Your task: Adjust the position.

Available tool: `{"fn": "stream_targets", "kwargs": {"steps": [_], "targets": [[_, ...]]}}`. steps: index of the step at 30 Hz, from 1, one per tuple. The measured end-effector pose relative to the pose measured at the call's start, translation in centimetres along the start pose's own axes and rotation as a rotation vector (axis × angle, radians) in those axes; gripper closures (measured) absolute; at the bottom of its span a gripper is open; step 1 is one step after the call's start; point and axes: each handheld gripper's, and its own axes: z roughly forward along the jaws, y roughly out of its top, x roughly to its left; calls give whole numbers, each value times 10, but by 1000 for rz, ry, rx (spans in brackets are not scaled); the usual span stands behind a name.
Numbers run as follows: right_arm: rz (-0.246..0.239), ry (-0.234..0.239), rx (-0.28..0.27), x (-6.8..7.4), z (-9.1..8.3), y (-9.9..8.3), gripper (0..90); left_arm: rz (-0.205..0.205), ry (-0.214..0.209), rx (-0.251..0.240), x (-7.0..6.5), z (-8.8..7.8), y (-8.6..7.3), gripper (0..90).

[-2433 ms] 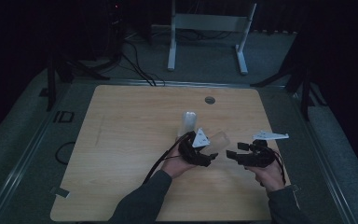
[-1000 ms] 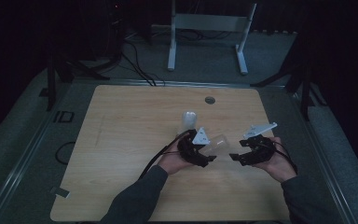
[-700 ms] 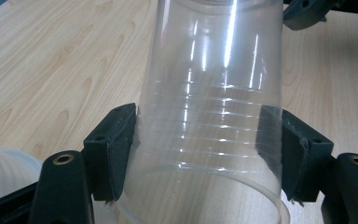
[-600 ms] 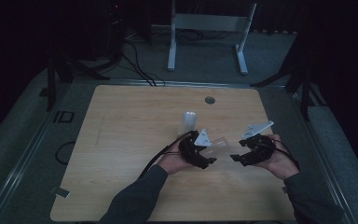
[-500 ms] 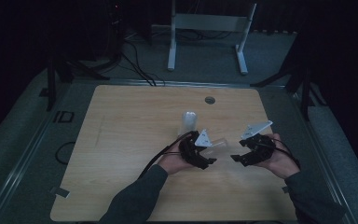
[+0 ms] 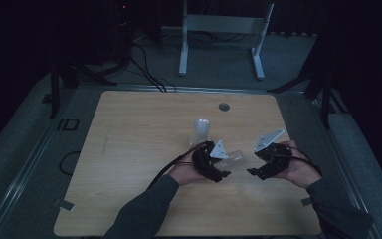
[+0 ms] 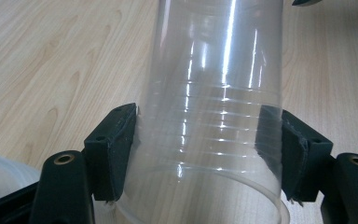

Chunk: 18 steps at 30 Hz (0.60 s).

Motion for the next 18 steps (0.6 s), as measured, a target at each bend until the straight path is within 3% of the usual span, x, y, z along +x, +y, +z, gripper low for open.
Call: {"fn": "stream_targets", "kwargs": {"steps": [18], "targets": [[-128, 12, 96, 7, 1, 9, 305, 41, -37, 51, -1, 4, 1, 302]]}}
